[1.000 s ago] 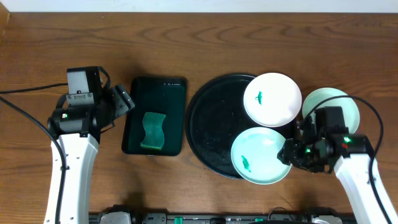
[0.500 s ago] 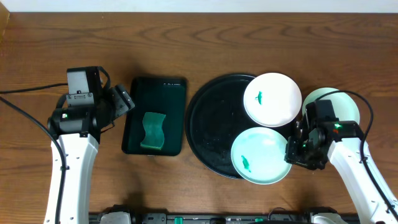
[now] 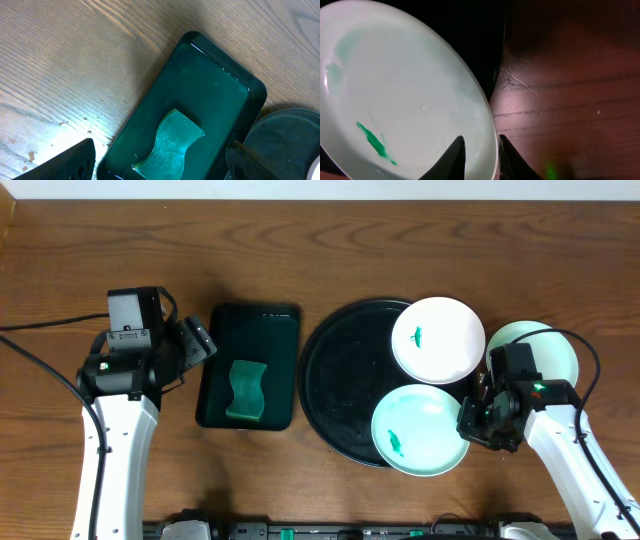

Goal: Clean dirty plates on tray and stack at the side

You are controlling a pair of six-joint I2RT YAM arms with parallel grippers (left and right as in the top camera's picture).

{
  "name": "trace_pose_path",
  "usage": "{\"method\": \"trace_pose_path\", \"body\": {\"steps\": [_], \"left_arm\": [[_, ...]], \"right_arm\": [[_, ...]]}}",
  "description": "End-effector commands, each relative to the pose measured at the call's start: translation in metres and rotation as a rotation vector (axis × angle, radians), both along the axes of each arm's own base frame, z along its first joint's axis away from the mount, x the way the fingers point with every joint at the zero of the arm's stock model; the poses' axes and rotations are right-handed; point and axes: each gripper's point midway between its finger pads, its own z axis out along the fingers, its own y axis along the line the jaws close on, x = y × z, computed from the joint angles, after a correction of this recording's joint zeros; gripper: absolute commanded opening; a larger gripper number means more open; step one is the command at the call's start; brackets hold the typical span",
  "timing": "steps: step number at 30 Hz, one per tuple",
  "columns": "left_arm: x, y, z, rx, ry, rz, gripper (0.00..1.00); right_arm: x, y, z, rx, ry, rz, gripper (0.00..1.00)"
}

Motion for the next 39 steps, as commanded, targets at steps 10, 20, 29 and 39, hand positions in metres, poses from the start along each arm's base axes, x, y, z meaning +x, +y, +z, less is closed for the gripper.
{"method": "trace_pose_path", "body": {"steps": [10,20,29,39], "left_arm": [[0.002,0.002,0.005,0.007,-0.012,0.005,0.84],[0.002,0.002,0.005,0.007,-0.012,0.005,0.84],[0.002,0.002,0.005,0.007,-0.012,0.005,0.84],[0.002,0.002,0.005,0.007,-0.012,0.005,0.84]], "right_arm": [[-0.014,0.005,-0.016,-0.004,0.035,0.015,0.15],[-0.012,0.031,-0.015,0.143,0.023,0.02,0.01],[0.038,0.087,0.006,0.338,-0.192,0.048,0.01],[0.074,0.104,0.002,0.167,-0.368,-0.023,0.01]]}}
